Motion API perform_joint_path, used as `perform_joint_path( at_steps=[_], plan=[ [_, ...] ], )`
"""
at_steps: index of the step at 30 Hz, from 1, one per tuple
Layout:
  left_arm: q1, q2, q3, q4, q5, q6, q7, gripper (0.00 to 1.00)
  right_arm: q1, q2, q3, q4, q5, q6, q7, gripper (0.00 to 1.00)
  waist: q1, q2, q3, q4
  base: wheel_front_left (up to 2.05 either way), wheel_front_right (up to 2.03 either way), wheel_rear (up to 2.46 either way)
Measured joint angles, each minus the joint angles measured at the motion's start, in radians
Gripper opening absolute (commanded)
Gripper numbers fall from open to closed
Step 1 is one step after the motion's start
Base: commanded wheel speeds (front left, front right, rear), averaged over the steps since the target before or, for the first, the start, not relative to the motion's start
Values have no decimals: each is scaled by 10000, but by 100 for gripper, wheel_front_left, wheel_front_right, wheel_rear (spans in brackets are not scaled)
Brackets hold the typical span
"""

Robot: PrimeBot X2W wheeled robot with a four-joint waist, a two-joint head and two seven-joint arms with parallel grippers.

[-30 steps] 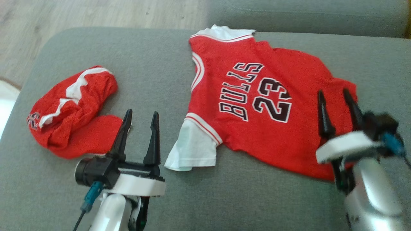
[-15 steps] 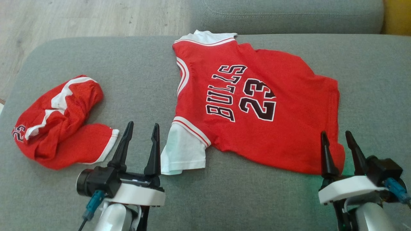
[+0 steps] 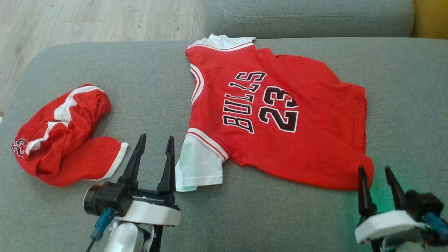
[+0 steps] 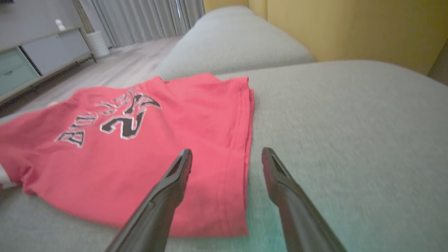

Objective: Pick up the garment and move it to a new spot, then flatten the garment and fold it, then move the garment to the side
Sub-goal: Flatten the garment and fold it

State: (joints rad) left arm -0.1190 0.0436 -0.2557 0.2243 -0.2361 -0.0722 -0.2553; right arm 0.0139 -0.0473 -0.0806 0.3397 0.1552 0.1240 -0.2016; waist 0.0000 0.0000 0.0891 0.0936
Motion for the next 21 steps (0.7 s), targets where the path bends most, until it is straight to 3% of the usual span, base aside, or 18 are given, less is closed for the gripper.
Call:
perform_joint_path(
  at_steps=[14,21],
  plan=[
    [0,0,0,33,15,-73,0,100,221,25,-276,1116,54,0,1174,100,0,0,77,26,0,0,0],
    [-5,0,-6,35,15,-73,0,100,101,27,-123,1317,186,0,1223,100,0,0,217,105,0,0,0]
  ],
)
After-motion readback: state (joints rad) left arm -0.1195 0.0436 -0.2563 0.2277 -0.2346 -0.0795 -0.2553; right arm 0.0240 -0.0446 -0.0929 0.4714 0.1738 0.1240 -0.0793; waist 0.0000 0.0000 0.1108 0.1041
